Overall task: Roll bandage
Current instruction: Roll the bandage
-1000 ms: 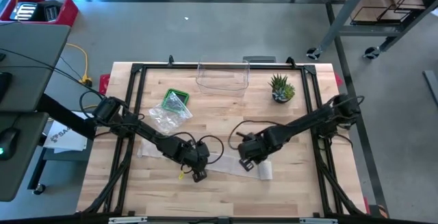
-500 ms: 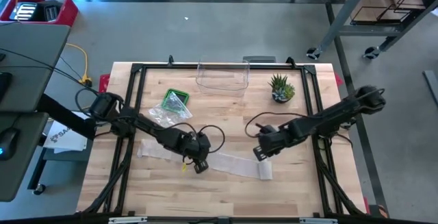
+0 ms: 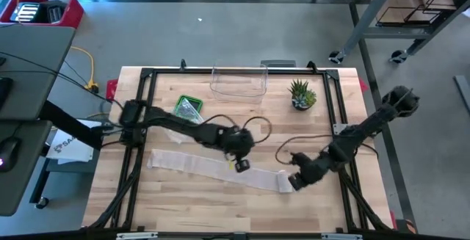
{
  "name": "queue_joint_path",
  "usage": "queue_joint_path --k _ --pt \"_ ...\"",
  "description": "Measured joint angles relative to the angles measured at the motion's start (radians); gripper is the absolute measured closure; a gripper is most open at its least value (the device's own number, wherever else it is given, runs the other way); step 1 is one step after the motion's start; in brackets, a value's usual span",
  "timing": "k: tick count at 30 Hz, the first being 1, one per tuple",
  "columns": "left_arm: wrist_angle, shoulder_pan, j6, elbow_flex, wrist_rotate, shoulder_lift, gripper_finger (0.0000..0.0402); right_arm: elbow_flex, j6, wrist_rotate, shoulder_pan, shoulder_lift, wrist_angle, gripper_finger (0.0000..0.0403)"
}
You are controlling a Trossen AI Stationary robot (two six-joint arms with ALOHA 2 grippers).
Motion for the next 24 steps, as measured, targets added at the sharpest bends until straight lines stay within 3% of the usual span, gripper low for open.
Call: queue_joint_path --k 7,13,20,24 --pt "-0.037 0.054 0.284 0.322 0.164 0.240 0.0401 0.072 0.216 0.245 0.205 0.051 -0.054 0.0403" --pt "-0.157 0.054 0.372 0.573 0.204 0.409 0.0401 0.160 0.222 0.299 0.237 0.215 -0.063 0.0403" --pt "-0.132 0.026 0.367 0.664 0.227 0.496 0.0401 0.238 0.296 0.396 0.233 0.361 -0.112 0.0403" --pt "-0.116 0.013 0.327 0.663 0.223 0.519 0.0401 0.263 0.298 0.383 0.233 0.411 -0.147 0.0403"
